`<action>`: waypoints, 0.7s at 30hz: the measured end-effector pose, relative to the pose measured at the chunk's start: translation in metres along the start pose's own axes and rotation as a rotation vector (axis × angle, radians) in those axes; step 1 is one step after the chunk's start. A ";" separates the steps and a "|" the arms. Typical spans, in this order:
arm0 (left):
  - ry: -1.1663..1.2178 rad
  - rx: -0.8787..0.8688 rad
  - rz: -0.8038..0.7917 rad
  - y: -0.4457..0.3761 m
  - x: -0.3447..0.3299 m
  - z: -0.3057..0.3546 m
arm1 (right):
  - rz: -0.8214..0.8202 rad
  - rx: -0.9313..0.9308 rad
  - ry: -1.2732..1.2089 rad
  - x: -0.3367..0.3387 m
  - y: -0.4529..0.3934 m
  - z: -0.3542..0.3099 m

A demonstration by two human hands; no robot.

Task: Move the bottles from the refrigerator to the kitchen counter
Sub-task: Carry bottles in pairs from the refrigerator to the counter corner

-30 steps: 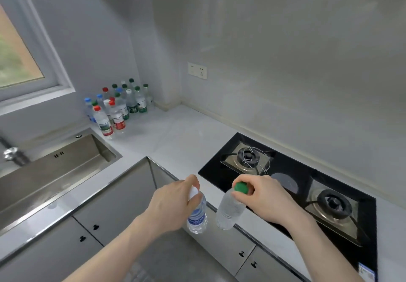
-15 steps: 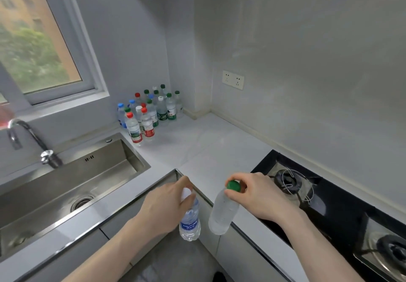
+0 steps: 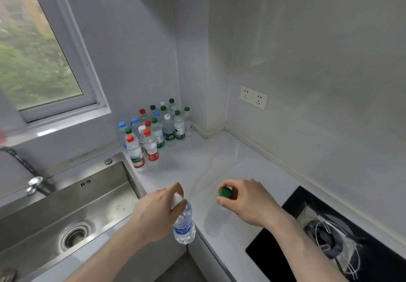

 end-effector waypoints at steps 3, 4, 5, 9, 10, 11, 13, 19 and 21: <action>-0.003 0.033 0.018 -0.035 -0.001 -0.012 | -0.005 0.002 -0.012 0.010 -0.042 0.007; 0.001 0.037 0.020 -0.041 0.000 -0.013 | -0.003 0.008 -0.008 0.014 -0.050 0.008; 0.010 0.050 0.017 -0.050 -0.001 -0.020 | -0.016 0.014 -0.012 0.014 -0.064 0.007; 0.024 0.076 0.038 -0.082 0.001 -0.039 | -0.036 0.002 -0.047 0.018 -0.105 0.007; 0.020 0.070 0.041 -0.092 0.003 -0.043 | -0.038 0.004 -0.057 0.019 -0.115 0.005; 0.019 0.065 0.038 -0.100 0.005 -0.045 | -0.044 0.001 -0.060 0.019 -0.123 0.005; 0.018 0.049 0.021 -0.119 0.004 -0.054 | -0.048 -0.005 -0.069 0.015 -0.143 0.004; 0.007 -0.014 -0.042 -0.173 -0.008 -0.091 | -0.038 -0.046 -0.083 -0.003 -0.188 0.002; -0.002 -0.031 -0.049 -0.190 -0.010 -0.105 | -0.035 -0.065 -0.077 -0.009 -0.203 -0.001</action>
Point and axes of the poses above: each hand's wrist, its own y-axis away from the middle knuckle, its own x-axis out of the back of the hand, z = x × y, the point moved 9 cm from there along -y, towards the middle knuckle, and after that the axes turned 11 degrees about -y, right-handed, at the moved point
